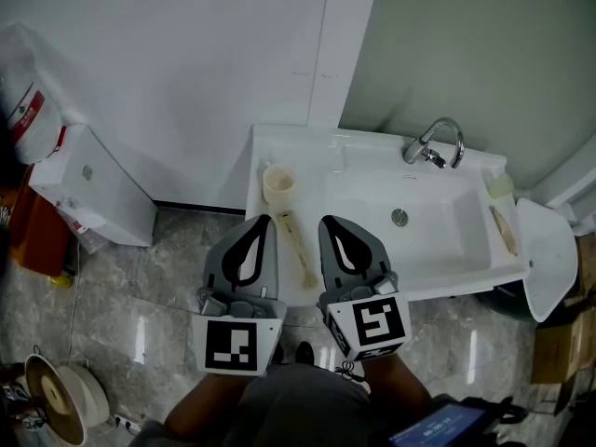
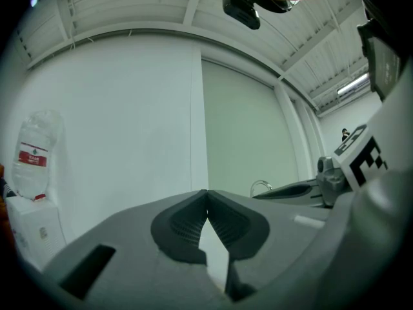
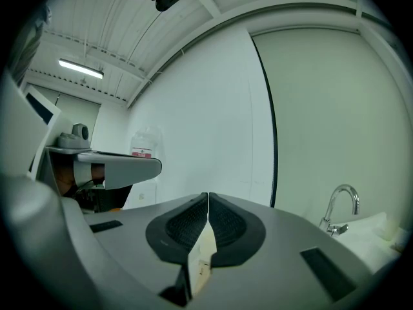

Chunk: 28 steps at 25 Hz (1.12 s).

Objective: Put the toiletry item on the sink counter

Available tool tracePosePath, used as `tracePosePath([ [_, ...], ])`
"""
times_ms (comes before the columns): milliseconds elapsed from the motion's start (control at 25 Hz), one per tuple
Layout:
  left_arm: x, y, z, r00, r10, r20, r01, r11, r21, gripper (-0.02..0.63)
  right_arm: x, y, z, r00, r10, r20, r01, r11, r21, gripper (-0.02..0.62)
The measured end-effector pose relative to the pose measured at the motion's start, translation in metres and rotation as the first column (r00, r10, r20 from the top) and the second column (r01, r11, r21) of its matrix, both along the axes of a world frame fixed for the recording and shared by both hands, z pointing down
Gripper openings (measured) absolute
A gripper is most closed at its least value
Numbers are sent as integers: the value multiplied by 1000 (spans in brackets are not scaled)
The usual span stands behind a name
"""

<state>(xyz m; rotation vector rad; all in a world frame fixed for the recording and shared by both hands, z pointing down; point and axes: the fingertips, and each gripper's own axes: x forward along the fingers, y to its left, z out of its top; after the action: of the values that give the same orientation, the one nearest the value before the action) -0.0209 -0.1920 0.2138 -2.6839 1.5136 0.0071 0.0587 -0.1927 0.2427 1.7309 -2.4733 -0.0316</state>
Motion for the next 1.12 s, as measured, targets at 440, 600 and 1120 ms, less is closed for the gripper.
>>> tracePosePath([
  [440,1,0,2,1000,1,-2,-1,1000,-7,12,-1,2,3,999,-7,-33,7,1000,-5,14],
  [600,1,0,3,1000,-2,1,2,1000,-11,14,-1,2,4,1000,-10,-23,10,1000,-8,14],
  [1120,-3,-1,3,1000,-12,0,12,1000,-11,12,-3,1,6,1000,-12,-8,12,1000,-15,14],
])
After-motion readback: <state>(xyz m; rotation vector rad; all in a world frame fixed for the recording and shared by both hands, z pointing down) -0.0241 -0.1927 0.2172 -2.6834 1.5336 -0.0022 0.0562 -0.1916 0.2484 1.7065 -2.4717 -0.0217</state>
